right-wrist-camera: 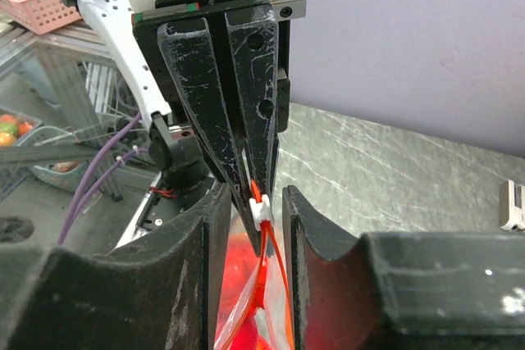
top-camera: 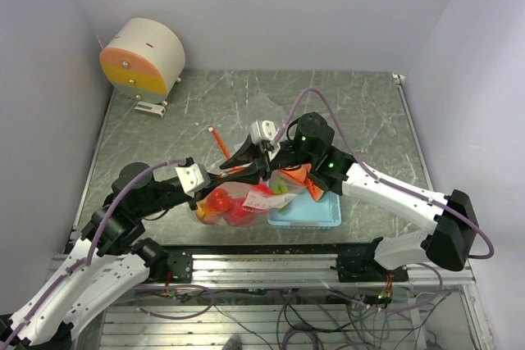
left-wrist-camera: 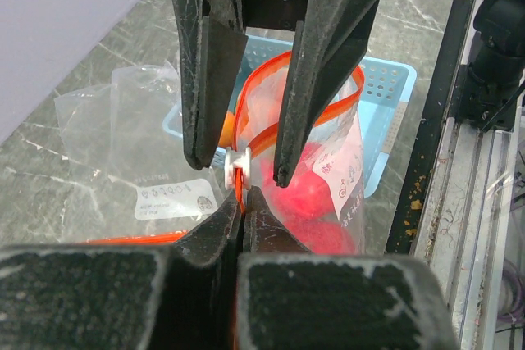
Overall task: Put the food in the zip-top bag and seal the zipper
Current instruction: Zip the zipper food storage bag at the center of the board.
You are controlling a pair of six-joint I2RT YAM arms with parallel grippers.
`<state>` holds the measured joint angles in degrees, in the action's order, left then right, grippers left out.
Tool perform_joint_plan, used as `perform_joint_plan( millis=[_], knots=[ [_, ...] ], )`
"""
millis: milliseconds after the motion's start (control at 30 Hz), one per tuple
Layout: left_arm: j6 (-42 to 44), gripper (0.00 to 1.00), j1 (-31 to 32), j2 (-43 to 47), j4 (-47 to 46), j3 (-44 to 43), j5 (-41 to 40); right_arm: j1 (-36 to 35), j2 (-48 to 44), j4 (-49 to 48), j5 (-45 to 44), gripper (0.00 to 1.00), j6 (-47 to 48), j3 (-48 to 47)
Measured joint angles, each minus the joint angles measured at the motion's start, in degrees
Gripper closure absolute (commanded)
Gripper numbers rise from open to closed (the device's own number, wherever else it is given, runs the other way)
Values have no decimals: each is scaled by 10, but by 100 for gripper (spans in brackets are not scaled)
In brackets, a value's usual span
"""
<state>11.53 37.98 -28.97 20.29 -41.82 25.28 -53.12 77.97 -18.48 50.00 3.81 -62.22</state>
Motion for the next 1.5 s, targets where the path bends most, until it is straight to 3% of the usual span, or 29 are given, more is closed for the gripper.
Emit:
perform_joint_plan(
  millis=[400, 533, 633, 733, 833, 1500],
  knots=[
    [0, 93, 0, 2, 2, 0, 0, 0, 6, 1, -3, 70, 3, 0],
    [0, 93, 0, 2, 2, 0, 0, 0, 7, 1, -5, 80, 5, 0],
    [0, 93, 0, 2, 2, 0, 0, 0, 7, 3, -7, 82, 8, 0],
    [0, 93, 0, 3, 3, 0, 0, 0, 7, 5, -8, 95, 11, 0],
    [0, 93, 0, 5, 7, 0, 0, -1, 7, 9, -9, 100, 13, 0],
    [1, 93, 0, 59, 51, -5, -57, 2, -9, 108, -108, 100, 66, 0]
  ],
)
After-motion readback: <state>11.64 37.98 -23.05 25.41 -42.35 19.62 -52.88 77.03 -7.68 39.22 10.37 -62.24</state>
